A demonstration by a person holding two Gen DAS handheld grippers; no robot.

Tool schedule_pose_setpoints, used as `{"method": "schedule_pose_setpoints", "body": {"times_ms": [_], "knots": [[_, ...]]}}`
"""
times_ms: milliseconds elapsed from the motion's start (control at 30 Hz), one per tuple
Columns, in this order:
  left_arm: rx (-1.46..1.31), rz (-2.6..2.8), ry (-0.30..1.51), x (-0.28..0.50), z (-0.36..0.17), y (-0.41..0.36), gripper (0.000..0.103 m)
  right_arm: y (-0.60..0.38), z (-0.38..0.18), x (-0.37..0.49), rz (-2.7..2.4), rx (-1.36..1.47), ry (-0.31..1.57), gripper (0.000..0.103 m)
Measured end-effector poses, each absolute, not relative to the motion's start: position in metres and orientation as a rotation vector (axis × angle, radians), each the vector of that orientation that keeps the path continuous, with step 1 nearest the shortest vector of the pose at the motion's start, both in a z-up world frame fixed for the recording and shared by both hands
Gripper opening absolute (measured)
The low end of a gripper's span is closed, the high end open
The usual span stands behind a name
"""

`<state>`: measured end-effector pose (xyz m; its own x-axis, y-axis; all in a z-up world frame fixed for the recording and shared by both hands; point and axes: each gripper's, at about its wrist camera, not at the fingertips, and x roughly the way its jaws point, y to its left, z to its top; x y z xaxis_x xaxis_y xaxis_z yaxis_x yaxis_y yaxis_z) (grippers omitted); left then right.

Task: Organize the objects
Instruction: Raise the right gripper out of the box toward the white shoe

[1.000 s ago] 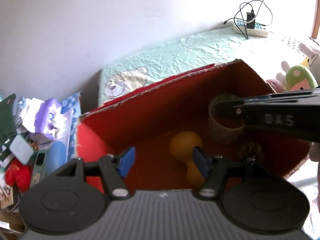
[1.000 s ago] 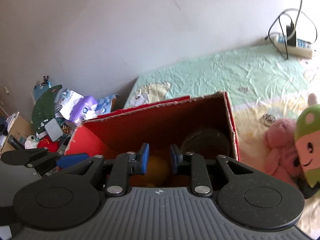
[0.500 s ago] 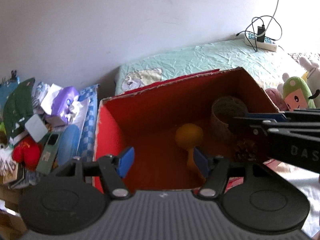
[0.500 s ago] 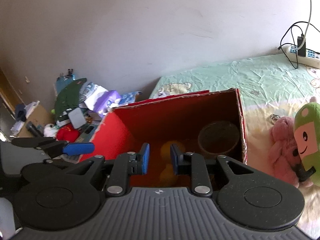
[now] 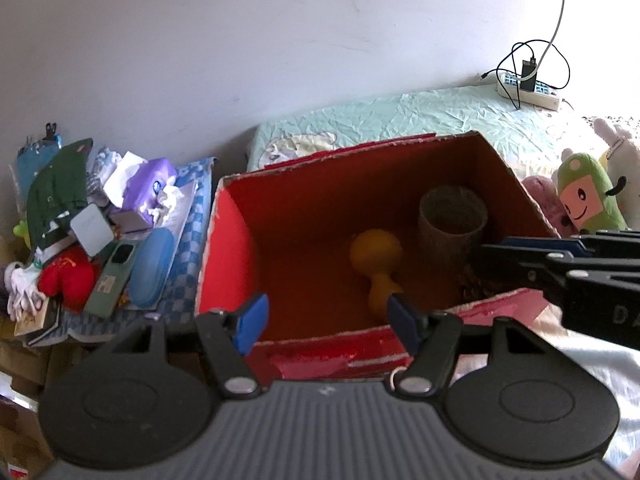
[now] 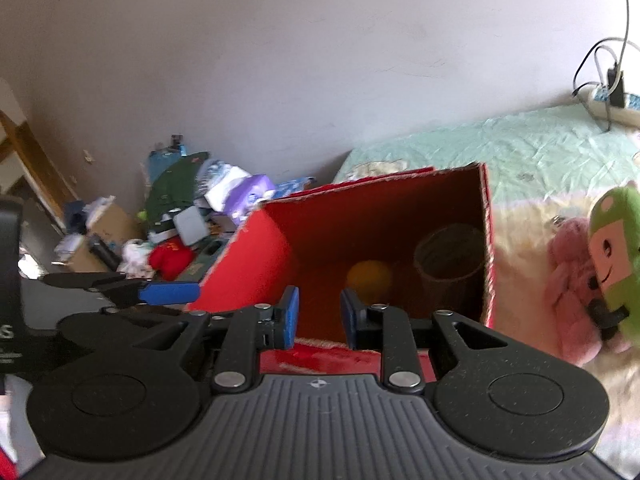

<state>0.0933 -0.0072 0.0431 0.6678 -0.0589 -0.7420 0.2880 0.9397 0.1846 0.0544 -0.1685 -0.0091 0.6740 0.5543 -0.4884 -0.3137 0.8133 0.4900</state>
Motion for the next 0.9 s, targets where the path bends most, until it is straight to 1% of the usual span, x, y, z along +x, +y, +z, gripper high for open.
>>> {"method": "schedule_pose_setpoints", "body": {"times_ms": [267,367,433,500,533,600,900], "knots": [[0.265,-0.232,0.873,0.076,0.028,0.003,0.071,-0.163,-0.025,0.042,0.611,0.367,0.718,0.026],[0.26,-0.253,0.895,0.067,0.018,0.009,0.069,-0.162,-0.037,0.041,0.628,0.366,0.755,0.026],[0.251,-0.282,0.907,0.062,0.013,0.012,0.065,-0.16,-0.046,0.042,0.629,0.369,0.793,0.026],[0.233,-0.324,0.917,0.056,0.009,0.014,0.063,-0.156,-0.055,0.044,0.631,0.367,0.831,0.025],[0.227,-0.344,0.919,0.053,0.007,0.015,0.059,-0.156,-0.059,0.043,0.633,0.366,0.847,0.025],[0.235,-0.354,0.923,0.048,0.002,0.014,0.053,-0.153,-0.069,0.045,0.624,0.375,0.883,0.026],[0.252,-0.456,0.956,0.035,-0.019,0.014,0.056,-0.143,-0.092,0.05,0.6,0.431,0.984,0.027]]}}
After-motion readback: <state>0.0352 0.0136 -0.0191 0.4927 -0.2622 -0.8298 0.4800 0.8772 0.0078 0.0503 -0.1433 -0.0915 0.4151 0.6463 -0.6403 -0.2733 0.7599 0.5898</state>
